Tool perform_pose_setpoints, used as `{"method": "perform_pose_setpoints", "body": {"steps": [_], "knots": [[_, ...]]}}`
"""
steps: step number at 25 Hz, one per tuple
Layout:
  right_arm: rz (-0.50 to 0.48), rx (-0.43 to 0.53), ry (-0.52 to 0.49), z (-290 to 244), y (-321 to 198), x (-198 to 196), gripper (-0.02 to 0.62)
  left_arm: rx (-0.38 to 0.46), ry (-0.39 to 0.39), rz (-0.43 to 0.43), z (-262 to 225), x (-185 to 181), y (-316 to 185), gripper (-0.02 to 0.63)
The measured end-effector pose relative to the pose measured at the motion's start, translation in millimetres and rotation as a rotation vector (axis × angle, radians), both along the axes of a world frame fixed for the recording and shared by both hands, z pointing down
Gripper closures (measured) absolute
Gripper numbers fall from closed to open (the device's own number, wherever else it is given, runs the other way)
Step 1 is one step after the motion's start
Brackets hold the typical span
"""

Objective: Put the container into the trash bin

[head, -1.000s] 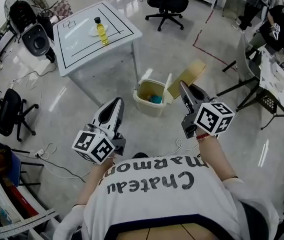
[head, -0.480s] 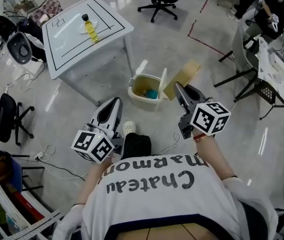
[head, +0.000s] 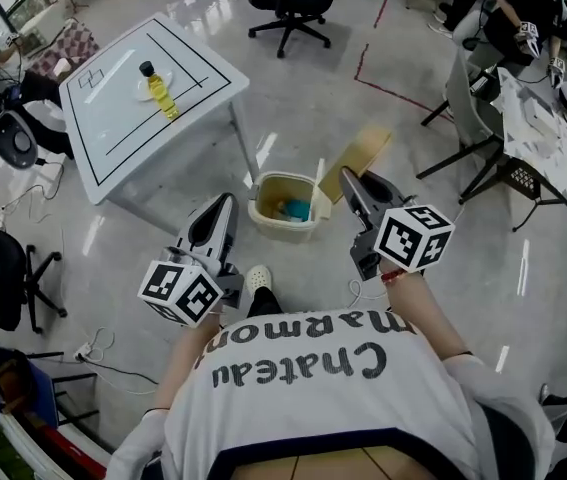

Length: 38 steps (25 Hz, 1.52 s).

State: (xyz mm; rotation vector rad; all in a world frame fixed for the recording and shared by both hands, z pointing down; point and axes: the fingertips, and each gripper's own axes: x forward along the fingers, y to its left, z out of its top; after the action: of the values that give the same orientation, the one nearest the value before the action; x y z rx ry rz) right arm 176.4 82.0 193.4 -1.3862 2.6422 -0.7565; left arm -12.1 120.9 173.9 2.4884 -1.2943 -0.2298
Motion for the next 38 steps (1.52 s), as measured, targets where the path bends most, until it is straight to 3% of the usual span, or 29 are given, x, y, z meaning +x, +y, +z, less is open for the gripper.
{"method": "perform_pose_setpoints", "body": {"steps": [14, 18, 22, 27, 38], "knots": [[0.165, 0.107, -0.018, -48.7, -107.2, -21.4, 0.565, 0.115, -0.001, 0.168, -52.7, -25.1, -140.2, 0.581], [0.196, 0.139, -0.029, -57.0, -130.0, -32.4, 0.565, 0.108, -0.026, 0.163, -55.6, -38.3, -177.7, 0.581], [0.184, 0.165, -0.075, -55.4, -144.7, -49.2, 0.565, 0.091, 0.001, 0.199, -46.5, -42.4, -202.1, 0.581], [0.168, 0.067, -0.083, -24.2, -166.1, -67.7, 0.565, 0.01, 0.055, 0.261, -22.1, -41.6, -214.3, 0.581], [0.085, -0.196, -0.045, 75.7, -190.0, -106.6, 0.565, -0.143, 0.05, 0.296, 55.3, -43.1, -226.3, 0.583]]}}
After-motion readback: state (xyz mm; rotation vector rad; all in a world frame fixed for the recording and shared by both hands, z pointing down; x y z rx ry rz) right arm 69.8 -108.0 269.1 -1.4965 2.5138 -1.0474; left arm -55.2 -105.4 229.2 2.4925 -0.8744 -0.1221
